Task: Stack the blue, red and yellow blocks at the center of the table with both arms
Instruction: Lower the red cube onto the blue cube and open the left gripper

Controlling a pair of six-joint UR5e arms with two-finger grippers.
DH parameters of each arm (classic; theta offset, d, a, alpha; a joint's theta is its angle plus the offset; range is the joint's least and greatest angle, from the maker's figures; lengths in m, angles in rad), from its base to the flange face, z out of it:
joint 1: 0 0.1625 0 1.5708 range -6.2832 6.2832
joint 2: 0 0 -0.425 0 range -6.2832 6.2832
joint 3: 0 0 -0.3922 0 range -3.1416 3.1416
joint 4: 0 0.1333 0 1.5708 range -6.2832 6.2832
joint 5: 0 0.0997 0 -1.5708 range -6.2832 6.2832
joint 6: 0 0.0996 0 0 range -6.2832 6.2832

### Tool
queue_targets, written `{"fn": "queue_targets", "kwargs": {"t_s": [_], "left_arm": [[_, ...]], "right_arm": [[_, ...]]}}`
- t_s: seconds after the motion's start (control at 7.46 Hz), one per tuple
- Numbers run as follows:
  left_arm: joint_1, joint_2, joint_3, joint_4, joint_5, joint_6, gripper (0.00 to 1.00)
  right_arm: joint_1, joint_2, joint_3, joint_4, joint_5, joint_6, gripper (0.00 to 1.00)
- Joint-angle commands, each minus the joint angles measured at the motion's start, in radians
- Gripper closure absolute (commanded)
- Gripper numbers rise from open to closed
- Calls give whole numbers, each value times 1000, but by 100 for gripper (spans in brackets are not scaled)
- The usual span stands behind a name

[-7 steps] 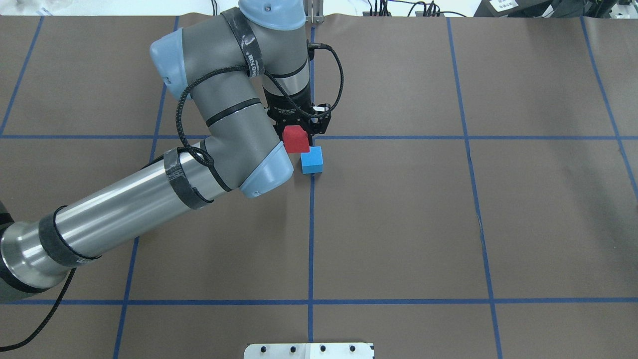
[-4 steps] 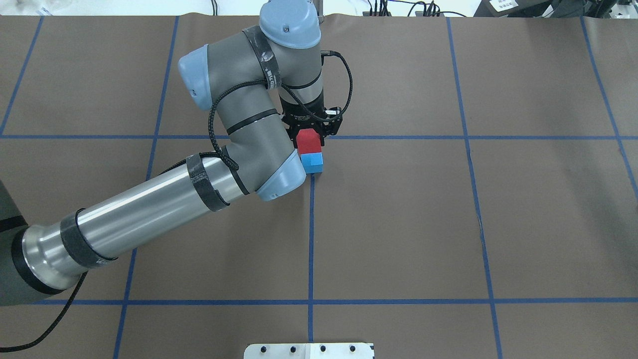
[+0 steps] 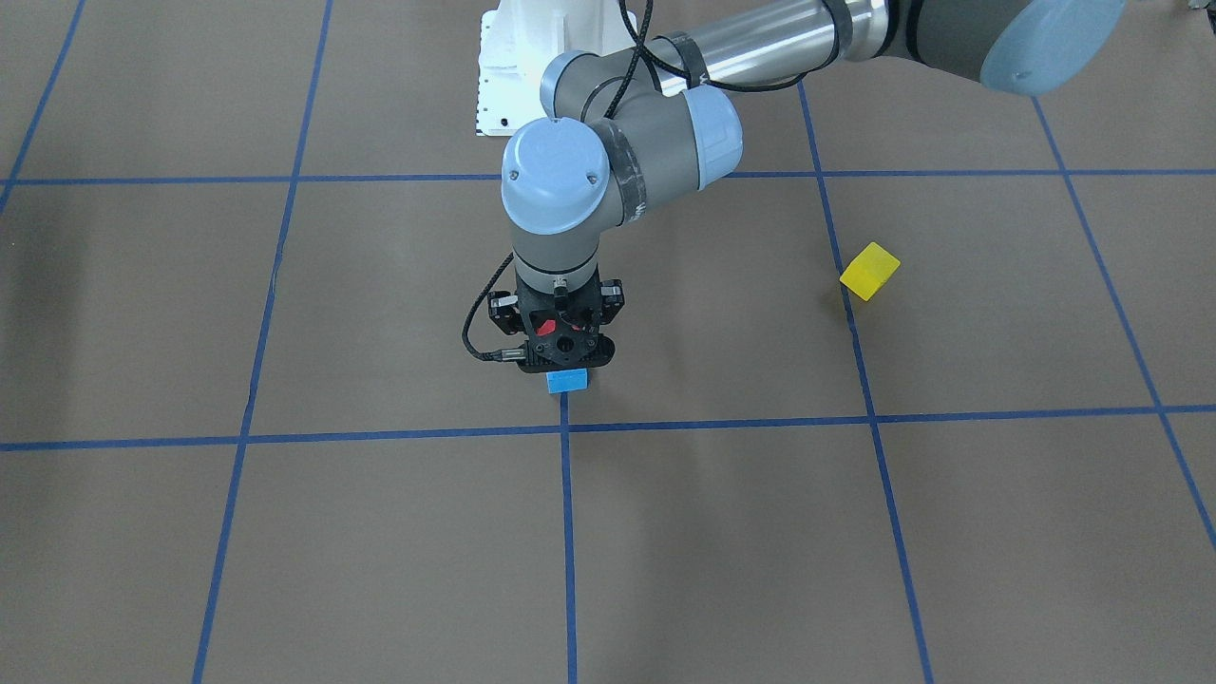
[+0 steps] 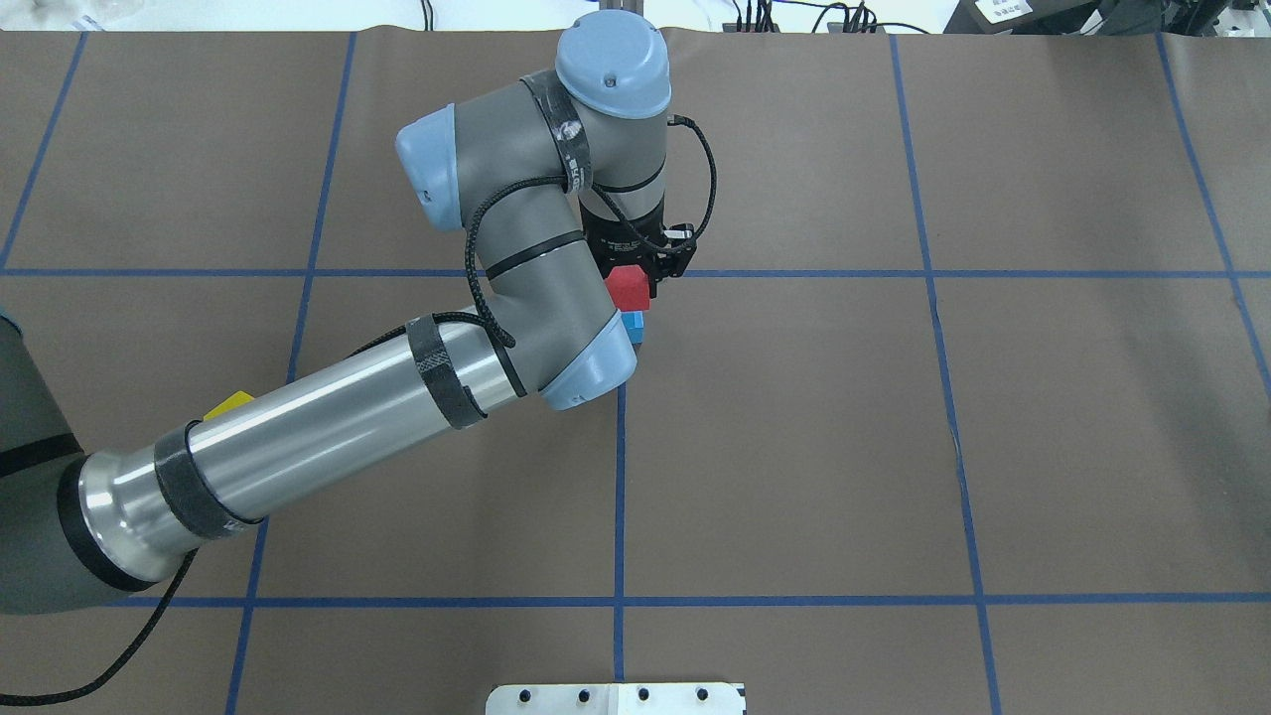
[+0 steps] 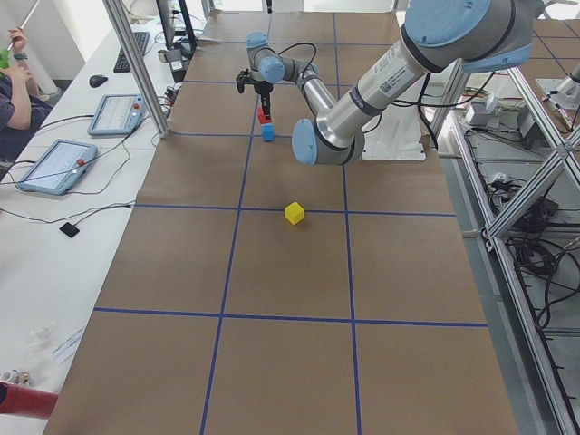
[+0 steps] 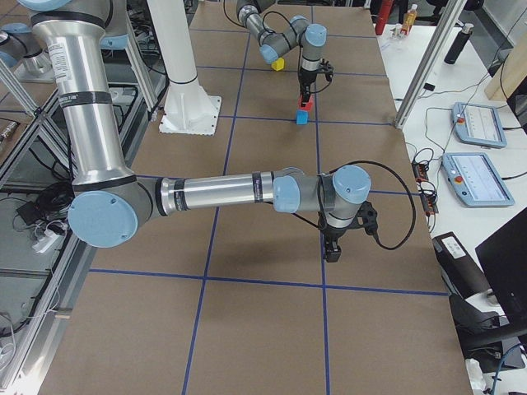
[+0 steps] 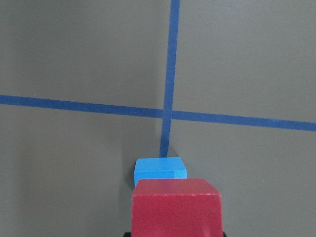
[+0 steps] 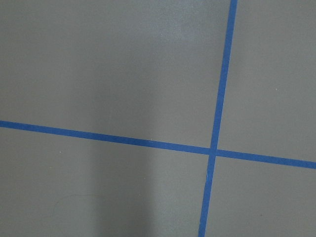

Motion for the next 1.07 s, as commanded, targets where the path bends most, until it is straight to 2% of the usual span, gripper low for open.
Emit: {"fn": "queue_targets", "kwargs": {"t_s": [0.0,0.94], "left_arm": [[14,2,4,0,15,0,100],[14,10,25,-15,17,3,100]], "right_arm": [[0,0,2,0,1,-1,1],[0,-1,4,0,-1,-1,1]]}}
